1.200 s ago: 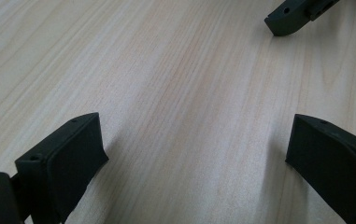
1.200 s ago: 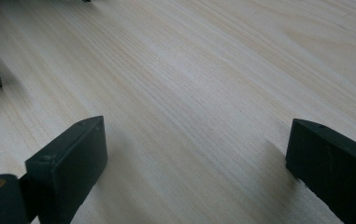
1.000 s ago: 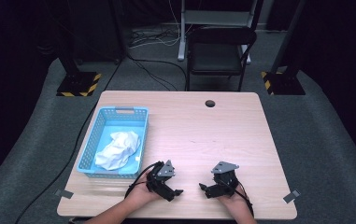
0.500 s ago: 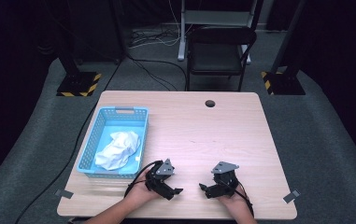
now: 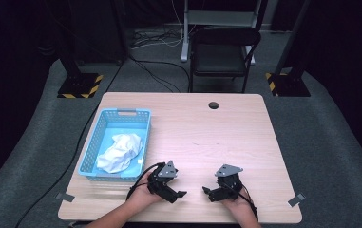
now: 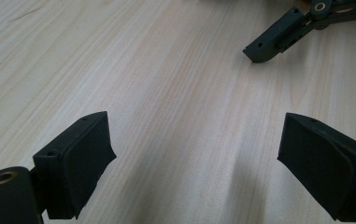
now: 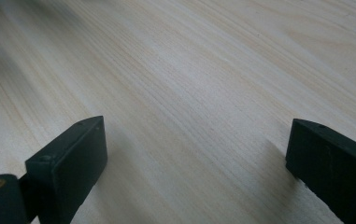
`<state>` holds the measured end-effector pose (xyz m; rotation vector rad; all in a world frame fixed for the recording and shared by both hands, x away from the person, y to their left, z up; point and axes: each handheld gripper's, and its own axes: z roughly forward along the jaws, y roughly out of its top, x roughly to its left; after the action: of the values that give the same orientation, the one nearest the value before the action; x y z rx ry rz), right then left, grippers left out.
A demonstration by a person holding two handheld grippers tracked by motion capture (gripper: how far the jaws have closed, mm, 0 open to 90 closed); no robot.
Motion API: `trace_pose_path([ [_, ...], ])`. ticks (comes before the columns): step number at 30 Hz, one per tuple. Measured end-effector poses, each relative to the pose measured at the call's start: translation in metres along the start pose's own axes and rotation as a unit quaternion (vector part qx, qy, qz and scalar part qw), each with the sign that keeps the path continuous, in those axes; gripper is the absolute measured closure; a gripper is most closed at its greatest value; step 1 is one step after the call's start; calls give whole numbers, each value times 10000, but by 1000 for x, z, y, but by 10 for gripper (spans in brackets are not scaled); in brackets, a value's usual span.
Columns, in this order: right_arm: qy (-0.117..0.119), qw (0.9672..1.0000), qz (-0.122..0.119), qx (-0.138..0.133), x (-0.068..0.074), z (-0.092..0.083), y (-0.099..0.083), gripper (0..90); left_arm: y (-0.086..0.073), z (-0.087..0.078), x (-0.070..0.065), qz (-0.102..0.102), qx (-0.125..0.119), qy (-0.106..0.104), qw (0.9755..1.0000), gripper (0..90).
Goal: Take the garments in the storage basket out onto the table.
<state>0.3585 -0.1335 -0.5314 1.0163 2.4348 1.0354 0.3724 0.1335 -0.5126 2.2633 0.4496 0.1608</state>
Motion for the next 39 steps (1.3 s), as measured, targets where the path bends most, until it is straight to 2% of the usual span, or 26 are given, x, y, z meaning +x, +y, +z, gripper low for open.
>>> trace_pose_path([
  [23, 0, 10000, -1, 1, 0, 0, 0, 49, 6, -10, 0, -27, -116, 29, 9999, 91],
  [39, 0, 10000, -2, 1, 0, 0, 0, 49, 13, -19, 0, -99, -294, -70, 9995, 75],
])
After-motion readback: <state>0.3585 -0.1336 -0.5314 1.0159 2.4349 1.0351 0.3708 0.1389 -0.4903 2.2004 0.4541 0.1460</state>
